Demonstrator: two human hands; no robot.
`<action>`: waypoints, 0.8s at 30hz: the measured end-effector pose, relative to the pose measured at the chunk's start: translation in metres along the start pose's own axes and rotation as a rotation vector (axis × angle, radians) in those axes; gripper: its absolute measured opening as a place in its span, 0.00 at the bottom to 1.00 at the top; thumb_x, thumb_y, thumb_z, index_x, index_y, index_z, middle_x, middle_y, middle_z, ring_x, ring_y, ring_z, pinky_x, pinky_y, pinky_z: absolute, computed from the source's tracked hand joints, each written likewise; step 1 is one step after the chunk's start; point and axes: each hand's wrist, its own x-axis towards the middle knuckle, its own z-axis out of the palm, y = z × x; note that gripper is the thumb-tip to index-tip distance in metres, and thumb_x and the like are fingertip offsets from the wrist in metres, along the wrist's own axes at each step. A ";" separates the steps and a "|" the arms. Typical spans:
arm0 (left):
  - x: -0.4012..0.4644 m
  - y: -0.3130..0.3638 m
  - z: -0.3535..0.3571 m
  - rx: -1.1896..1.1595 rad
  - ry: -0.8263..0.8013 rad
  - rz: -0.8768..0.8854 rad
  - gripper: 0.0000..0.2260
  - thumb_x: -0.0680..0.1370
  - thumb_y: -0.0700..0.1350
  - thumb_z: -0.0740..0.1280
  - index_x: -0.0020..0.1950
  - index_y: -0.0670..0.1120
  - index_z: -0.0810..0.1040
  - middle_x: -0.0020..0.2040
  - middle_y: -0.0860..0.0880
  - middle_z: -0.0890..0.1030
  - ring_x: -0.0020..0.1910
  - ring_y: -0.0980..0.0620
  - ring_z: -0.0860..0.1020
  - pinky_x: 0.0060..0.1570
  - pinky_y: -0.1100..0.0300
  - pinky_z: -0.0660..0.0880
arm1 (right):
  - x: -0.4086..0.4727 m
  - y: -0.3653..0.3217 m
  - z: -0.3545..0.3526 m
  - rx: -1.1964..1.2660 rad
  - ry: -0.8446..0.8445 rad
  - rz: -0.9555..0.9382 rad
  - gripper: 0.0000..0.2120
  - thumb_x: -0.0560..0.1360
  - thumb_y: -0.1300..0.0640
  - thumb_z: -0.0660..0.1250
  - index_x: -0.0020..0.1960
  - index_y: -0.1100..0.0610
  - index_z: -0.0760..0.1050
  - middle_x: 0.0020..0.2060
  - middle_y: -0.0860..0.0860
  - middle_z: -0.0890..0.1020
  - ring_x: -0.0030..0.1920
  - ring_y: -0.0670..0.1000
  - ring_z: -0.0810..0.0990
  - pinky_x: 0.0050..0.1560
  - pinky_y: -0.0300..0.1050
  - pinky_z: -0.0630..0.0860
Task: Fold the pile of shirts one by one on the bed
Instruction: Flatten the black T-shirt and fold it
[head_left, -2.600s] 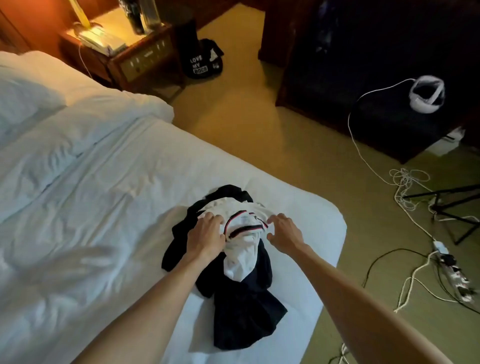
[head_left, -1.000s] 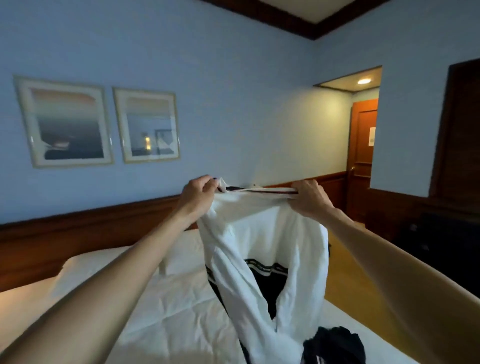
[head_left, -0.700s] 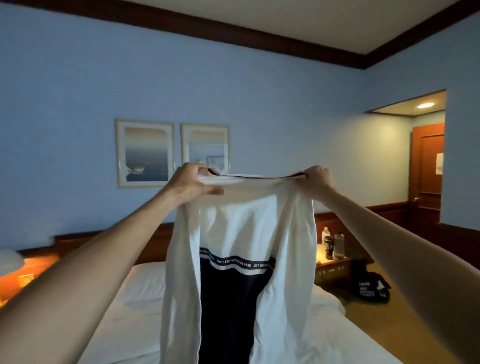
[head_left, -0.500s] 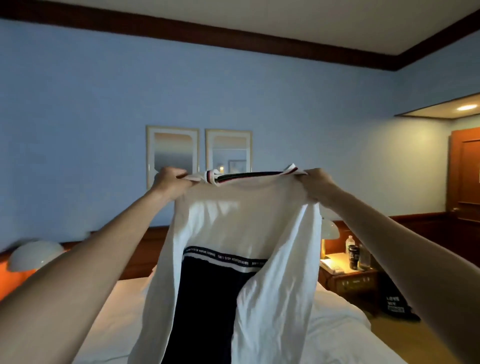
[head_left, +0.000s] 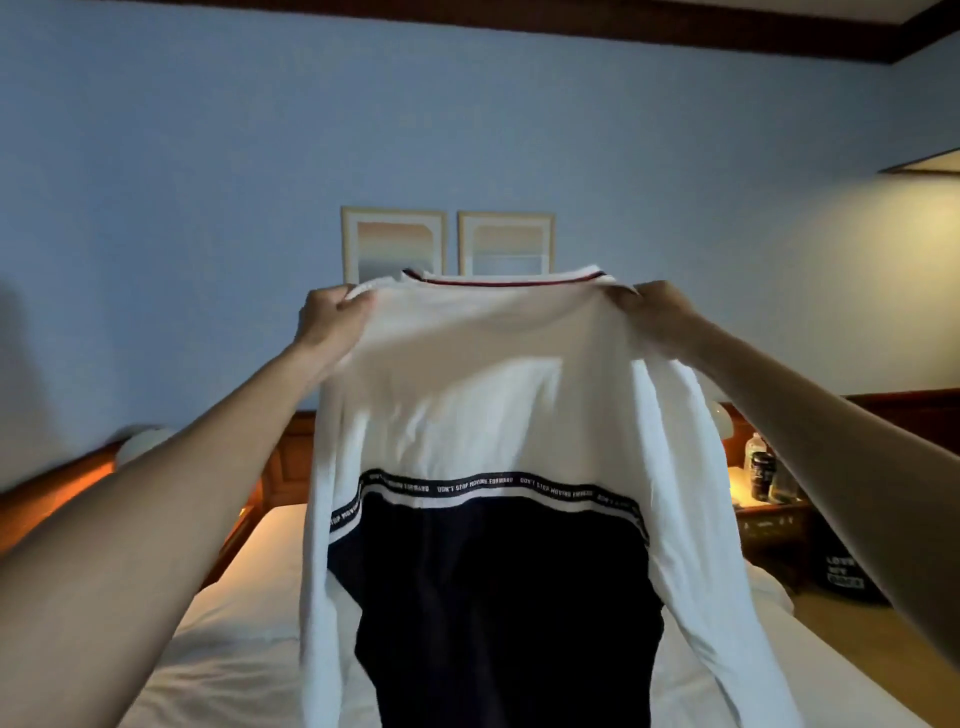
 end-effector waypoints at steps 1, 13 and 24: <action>0.003 -0.005 -0.003 -0.029 -0.076 -0.010 0.10 0.79 0.48 0.65 0.42 0.45 0.80 0.40 0.48 0.80 0.39 0.50 0.76 0.39 0.58 0.70 | -0.001 -0.002 0.008 0.011 0.008 -0.006 0.20 0.80 0.43 0.62 0.43 0.60 0.78 0.39 0.59 0.79 0.39 0.58 0.78 0.36 0.45 0.71; 0.022 -0.060 -0.050 0.220 -0.174 0.009 0.10 0.82 0.47 0.63 0.46 0.45 0.82 0.47 0.45 0.80 0.48 0.46 0.76 0.45 0.59 0.67 | -0.011 -0.016 0.055 -0.179 0.002 -0.137 0.23 0.82 0.44 0.57 0.44 0.61 0.79 0.49 0.62 0.82 0.51 0.63 0.79 0.48 0.50 0.73; 0.025 -0.066 -0.073 0.218 -0.123 -0.065 0.12 0.77 0.52 0.70 0.44 0.44 0.83 0.42 0.44 0.82 0.44 0.45 0.80 0.40 0.59 0.71 | -0.008 -0.034 0.062 -0.236 -0.026 -0.134 0.23 0.80 0.44 0.61 0.39 0.61 0.78 0.38 0.60 0.80 0.43 0.61 0.79 0.43 0.52 0.74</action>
